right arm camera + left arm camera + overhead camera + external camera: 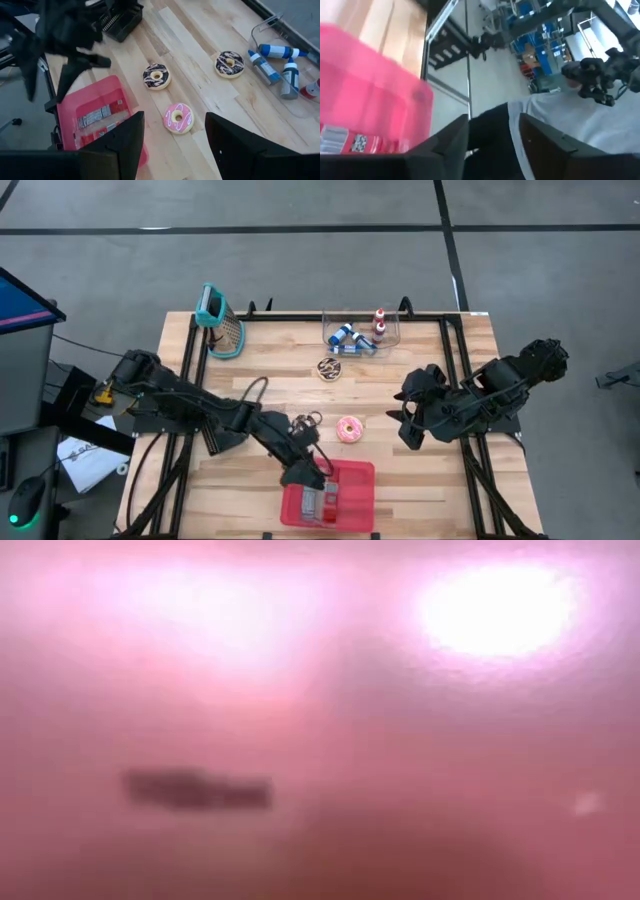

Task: Pick & Place Food Item
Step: Adjust the black bin

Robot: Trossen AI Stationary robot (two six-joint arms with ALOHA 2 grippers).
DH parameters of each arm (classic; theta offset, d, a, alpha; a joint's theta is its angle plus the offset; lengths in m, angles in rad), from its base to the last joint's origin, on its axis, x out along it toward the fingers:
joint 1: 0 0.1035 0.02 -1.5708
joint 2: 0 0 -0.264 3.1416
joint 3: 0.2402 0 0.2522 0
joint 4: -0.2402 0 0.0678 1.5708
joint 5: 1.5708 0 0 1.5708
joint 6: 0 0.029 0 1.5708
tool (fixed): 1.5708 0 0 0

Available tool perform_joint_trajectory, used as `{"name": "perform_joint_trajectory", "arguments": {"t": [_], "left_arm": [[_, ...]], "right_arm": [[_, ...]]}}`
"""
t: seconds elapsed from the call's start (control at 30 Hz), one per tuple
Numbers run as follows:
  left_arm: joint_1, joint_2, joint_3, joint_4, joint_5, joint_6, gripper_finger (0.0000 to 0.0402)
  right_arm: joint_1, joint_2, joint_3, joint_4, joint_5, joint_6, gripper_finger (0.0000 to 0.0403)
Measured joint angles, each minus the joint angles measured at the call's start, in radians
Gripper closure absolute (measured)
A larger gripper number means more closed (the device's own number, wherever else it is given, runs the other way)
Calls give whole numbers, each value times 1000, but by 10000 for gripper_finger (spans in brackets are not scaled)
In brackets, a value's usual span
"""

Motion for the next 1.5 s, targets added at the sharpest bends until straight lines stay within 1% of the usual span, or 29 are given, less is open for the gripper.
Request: {"name": "perform_joint_trajectory", "arguments": {"t": [0.07,0.17,0.3,0.4,0.47,0.57,0.67,0.77,0.87,0.97,1.0,1.2,1.3,1.4,1.5], "left_arm": [[1,-45,0,-30,-39,33,204],[1,-131,1,-174,-129,91,188],[-3,-266,1,-512,-298,123,192],[-21,-355,1,-760,-398,120,203],[-35,-396,2,-920,-423,70,209],[-48,-426,1,-1197,-425,-99,216],[-70,-431,1,-1384,-425,-243,227],[-85,-431,-4,-1512,-445,-358,256],[-84,-431,-28,-1629,-468,-458,305],[-71,-431,-80,-1671,-463,-479,373],[-65,-431,-98,-1659,-458,-476,387],[-6,-441,-234,-1542,-386,-429,400],[26,-444,-298,-1482,-378,-416,401],[70,-444,-356,-1419,-372,-371,401],[118,-444,-405,-1323,-368,-326,401]], "right_arm": [[8,0,0,0,15,1,201],[14,0,0,6,19,5,201],[29,0,0,8,43,24,201],[43,0,0,7,79,39,201],[48,0,0,3,98,60,201],[45,0,0,1,119,87,201],[43,0,0,0,144,114,200],[37,0,0,1,172,138,201],[34,0,0,1,186,140,201],[25,0,0,3,193,149,201],[21,0,0,4,193,149,201],[1,0,0,7,193,148,201],[1,0,0,8,192,150,201],[1,0,0,8,192,151,201],[1,0,0,8,191,151,201]]}}
